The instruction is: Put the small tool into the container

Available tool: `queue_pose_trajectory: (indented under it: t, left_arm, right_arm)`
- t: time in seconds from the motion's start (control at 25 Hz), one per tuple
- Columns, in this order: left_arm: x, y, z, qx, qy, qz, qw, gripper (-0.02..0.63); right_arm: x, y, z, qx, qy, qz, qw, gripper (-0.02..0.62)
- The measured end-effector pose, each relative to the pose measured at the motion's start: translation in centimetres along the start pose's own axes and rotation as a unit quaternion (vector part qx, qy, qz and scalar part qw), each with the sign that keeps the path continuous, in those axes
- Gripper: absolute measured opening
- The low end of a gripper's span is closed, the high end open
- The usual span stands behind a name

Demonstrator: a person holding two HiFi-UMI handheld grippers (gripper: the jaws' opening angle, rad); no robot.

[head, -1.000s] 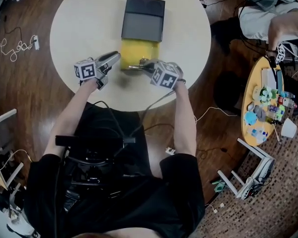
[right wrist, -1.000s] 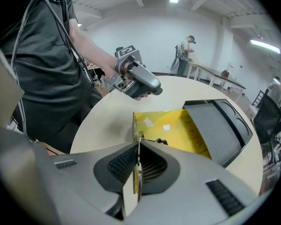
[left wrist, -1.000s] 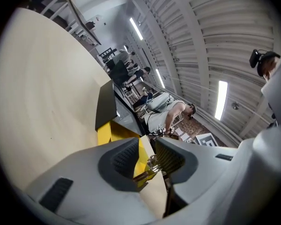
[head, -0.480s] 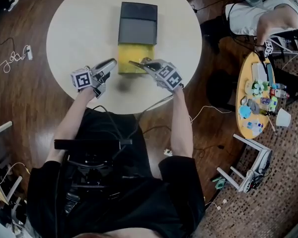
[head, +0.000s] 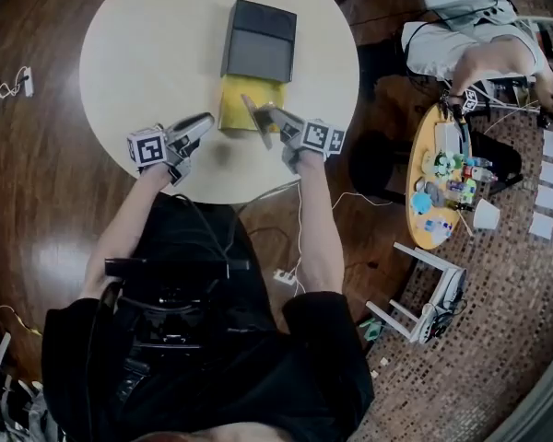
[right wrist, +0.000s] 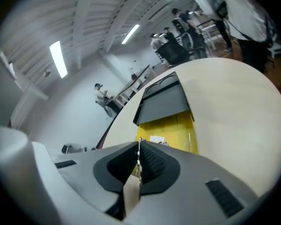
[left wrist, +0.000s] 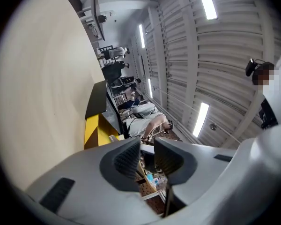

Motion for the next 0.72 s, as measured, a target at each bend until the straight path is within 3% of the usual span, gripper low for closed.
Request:
queue_pose_trajectory:
  t: [0.16,0.32,0.52,0.72]
  left_arm:
    - [0.9,0.1,0.4,0.006,0.014,0.003,0.9999,0.095]
    - [1.2,0.7,0.4,-0.005,0.009,-0.006,0.9999,0.094]
    - [0.4,0.9,0.6,-0.027,0.007,-0.033,0.9991,0.094]
    - [0.5,1.2,0.2,-0.039,0.009,-0.041,0.9984,0.094]
  right_arm:
    - [-0.3,-1.0,-1.8,0.038,-0.100,-0.078,0.991,0.012]
    - [-0.7,-2.1,-3.7,0.054,-0.158,-0.130,0.977,0.012]
    - [-0.9,-3.8,-5.8,0.056,-0.201,-0.178,0.962,0.012]
    - [-0.7,-5.1,-6.4,0.041,-0.212,-0.198,0.956,0.012]
Point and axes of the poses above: the fingertips, and each gripper's own axes: y backward along the fingers, z to its left, x out of its underside, the point moved 9 cm from there along y, backward along the fingers, and after that the axes turned 11 degrees about -x, right-handed, at the moved point
